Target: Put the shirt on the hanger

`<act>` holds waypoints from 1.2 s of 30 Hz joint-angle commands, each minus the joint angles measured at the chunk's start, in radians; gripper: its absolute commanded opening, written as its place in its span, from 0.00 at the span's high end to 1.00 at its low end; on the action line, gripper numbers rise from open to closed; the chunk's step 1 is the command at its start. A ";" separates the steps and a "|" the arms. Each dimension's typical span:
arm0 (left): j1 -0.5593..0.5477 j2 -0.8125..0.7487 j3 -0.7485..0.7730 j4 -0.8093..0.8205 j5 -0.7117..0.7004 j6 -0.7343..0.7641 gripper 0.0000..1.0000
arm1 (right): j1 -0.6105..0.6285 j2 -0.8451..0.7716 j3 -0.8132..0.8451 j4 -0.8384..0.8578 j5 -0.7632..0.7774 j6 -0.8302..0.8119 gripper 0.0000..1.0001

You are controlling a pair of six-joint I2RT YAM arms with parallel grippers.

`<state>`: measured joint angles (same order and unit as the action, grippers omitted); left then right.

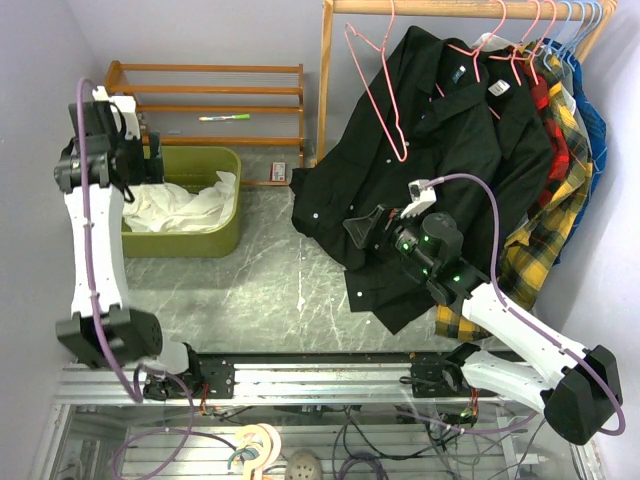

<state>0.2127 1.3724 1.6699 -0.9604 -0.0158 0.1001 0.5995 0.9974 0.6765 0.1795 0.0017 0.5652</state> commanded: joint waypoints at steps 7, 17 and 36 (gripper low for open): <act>0.019 0.444 0.224 0.107 -0.074 0.014 0.04 | 0.000 0.009 0.013 0.041 -0.088 -0.094 0.00; 0.037 0.607 0.116 0.269 -0.184 0.025 0.00 | 0.000 -0.033 -0.017 0.048 -0.100 -0.130 0.00; 0.025 0.519 0.110 0.216 0.022 0.041 0.93 | 0.000 -0.012 -0.017 0.084 -0.154 -0.147 0.00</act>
<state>0.2459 2.0663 1.7061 -0.6930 -0.1101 0.1200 0.5995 0.9794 0.6670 0.2211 -0.1349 0.4313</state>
